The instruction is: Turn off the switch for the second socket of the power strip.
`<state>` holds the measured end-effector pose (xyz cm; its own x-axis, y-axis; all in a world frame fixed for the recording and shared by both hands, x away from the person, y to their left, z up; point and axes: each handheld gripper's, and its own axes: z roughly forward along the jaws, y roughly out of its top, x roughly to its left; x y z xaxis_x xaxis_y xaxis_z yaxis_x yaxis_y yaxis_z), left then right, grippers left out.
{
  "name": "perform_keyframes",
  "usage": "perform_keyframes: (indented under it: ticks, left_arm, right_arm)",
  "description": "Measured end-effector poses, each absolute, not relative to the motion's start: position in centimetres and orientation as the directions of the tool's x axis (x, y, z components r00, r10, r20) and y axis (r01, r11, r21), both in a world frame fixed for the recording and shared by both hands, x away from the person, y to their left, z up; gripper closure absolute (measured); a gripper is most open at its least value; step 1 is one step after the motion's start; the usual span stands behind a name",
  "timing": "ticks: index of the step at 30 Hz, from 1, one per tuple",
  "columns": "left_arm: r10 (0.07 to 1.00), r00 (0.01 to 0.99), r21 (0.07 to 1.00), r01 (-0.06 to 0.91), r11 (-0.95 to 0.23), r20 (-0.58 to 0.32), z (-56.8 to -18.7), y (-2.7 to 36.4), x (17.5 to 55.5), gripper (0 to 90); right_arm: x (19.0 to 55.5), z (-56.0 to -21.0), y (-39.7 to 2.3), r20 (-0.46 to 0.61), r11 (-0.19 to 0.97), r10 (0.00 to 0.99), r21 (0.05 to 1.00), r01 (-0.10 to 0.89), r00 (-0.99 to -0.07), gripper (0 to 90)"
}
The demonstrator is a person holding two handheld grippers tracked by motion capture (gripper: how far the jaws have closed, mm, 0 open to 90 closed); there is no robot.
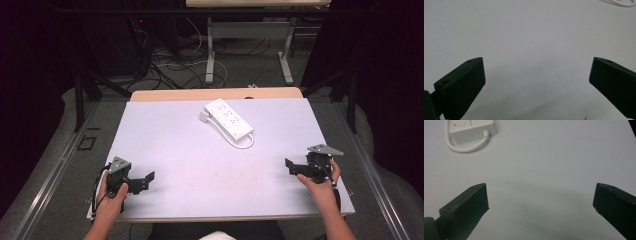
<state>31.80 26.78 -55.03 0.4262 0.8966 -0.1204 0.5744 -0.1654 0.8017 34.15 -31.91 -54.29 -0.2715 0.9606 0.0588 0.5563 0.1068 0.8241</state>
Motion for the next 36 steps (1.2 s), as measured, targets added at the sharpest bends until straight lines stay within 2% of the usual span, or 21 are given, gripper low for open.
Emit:
perform_keyframes:
  ticks: [14, 30, 36]
  left_arm:
    - [0.892, 0.439, 0.807, 0.563, -0.18, -0.107, -54.7, 26.8, 31.6, 0.3]
    - [0.887, 0.448, 0.809, 0.561, -0.176, -0.117, -54.5, 26.6, 31.3, 0.4]
    - [0.888, 0.444, 0.81, 0.562, -0.168, -0.123, -54.6, 26.7, 31.3, 0.4]
  right_arm:
    - [32.8, -52.8, -29.5, 0.005, 0.181, 0.94, 0.84, 0.512, -0.341, 0.0]
    - [33.3, -50.1, -26.9, -0.026, 0.225, 0.914, 0.862, 0.454, -0.404, 0.0]
    - [33.9, -49.2, -25.8, -0.025, 0.241, 0.904, 0.853, 0.463, -0.426, 0.0]
